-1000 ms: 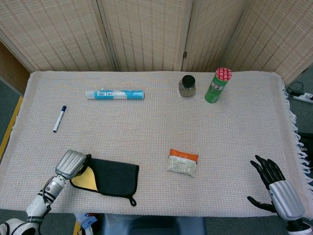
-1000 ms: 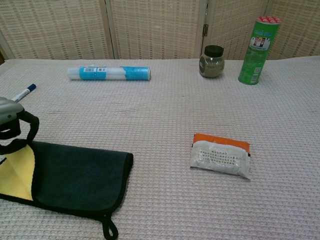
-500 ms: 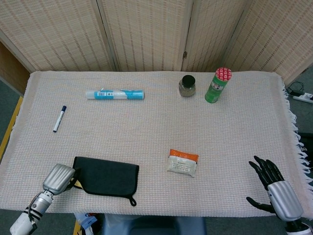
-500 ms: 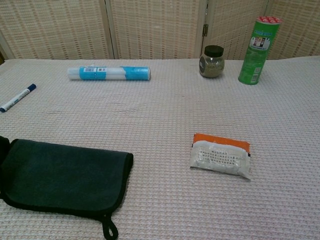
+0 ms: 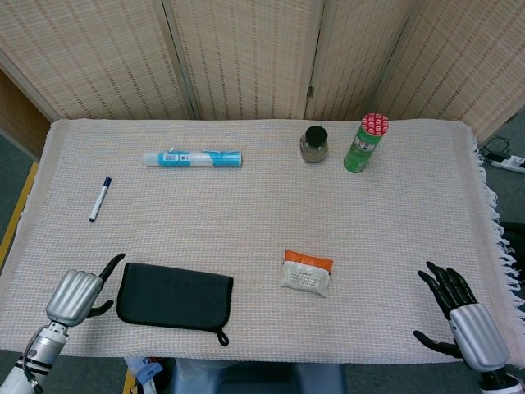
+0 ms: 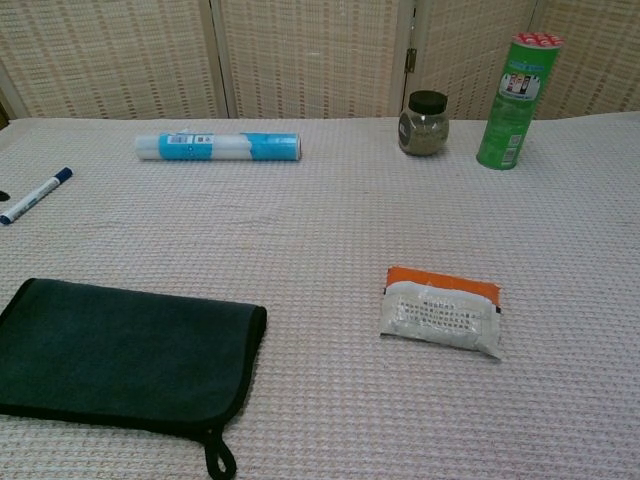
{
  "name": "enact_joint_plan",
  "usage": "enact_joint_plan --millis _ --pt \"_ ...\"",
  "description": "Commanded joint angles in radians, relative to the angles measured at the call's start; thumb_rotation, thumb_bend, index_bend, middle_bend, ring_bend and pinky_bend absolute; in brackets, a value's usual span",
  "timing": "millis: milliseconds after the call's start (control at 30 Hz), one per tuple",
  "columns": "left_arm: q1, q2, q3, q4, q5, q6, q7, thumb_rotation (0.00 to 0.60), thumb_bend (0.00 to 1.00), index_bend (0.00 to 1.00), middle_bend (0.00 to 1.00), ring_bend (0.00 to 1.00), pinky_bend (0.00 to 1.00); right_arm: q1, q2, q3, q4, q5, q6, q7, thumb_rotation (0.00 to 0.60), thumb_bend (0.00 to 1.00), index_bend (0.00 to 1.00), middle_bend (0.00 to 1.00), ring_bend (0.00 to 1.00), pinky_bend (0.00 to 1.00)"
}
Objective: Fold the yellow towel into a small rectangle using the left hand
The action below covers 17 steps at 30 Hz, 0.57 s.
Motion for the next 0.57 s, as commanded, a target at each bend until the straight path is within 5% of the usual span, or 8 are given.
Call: enact_joint_plan --millis 33,133,267,367,567 --pt "0.053 -0.004 -0.057 0.031 0.035 0.149 -0.089 0.6 0.23 0.12 0.74 0.77 0.85 0.002 -0.003 0.002 -0.001 0.001 -0.003 -0.009 0.6 0.2 0.0 0.0 0.0 0.0" --pt "0.083 -0.016 -0.078 0.036 0.041 0.216 -0.185 0.6 0.22 0.1 0.35 0.36 0.43 0.004 -0.013 0.015 -0.004 0.013 -0.006 -0.036 0.6 0.21 0.0 0.0 0.0 0.0" --pt "0.13 -0.039 -0.074 0.062 0.02 0.248 -0.223 0.6 0.22 0.11 0.13 0.1 0.08 -0.002 -0.038 0.046 0.004 0.05 0.002 -0.103 0.6 0.21 0.0 0.0 0.0 0.0" --pt "0.151 -0.034 -0.052 0.055 -0.032 0.187 -0.196 0.6 0.22 0.1 0.05 0.01 0.0 -0.007 -0.039 0.05 -0.008 0.071 -0.007 -0.139 0.6 0.21 0.0 0.0 0.0 0.0" --pt "0.147 0.019 -0.048 -0.016 -0.041 0.134 -0.137 0.6 0.22 0.07 0.03 0.0 0.0 -0.002 -0.023 0.045 -0.037 0.08 -0.034 -0.174 0.6 0.21 0.0 0.0 0.0 0.0"
